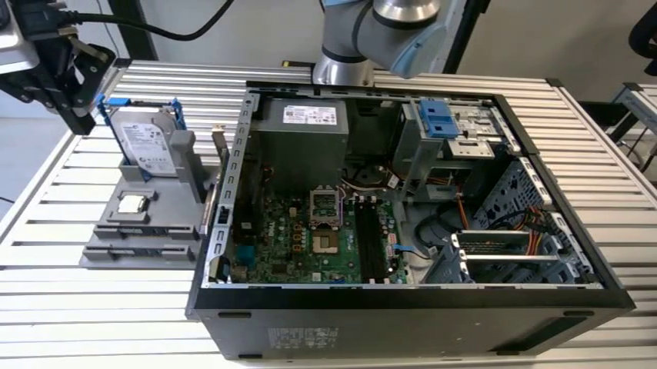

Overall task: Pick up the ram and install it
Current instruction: 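Reach for the ram, then pick up the ram and move it above insertion slot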

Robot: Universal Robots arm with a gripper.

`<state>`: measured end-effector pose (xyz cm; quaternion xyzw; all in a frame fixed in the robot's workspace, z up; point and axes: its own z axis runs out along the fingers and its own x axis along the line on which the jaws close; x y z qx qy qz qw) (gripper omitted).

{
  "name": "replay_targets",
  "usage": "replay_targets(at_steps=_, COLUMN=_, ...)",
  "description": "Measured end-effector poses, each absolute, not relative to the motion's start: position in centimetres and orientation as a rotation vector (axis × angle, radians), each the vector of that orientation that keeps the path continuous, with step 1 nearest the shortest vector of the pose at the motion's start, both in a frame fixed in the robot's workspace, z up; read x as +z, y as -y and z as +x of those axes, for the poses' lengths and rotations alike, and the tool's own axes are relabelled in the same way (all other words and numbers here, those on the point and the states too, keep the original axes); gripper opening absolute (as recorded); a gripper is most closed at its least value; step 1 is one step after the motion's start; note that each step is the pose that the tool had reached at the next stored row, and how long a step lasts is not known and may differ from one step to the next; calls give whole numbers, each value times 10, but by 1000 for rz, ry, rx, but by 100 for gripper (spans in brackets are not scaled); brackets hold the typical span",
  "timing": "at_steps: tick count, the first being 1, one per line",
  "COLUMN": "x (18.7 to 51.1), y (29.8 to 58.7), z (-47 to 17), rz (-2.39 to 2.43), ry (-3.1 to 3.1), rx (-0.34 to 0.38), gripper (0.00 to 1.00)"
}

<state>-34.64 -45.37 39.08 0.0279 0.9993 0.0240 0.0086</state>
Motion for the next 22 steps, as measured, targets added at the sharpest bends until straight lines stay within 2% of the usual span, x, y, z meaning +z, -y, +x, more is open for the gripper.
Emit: replay_targets(at_steps=22, x=390, y=460, z=-347, rz=72, ry=-3123, rx=75, gripper=0)
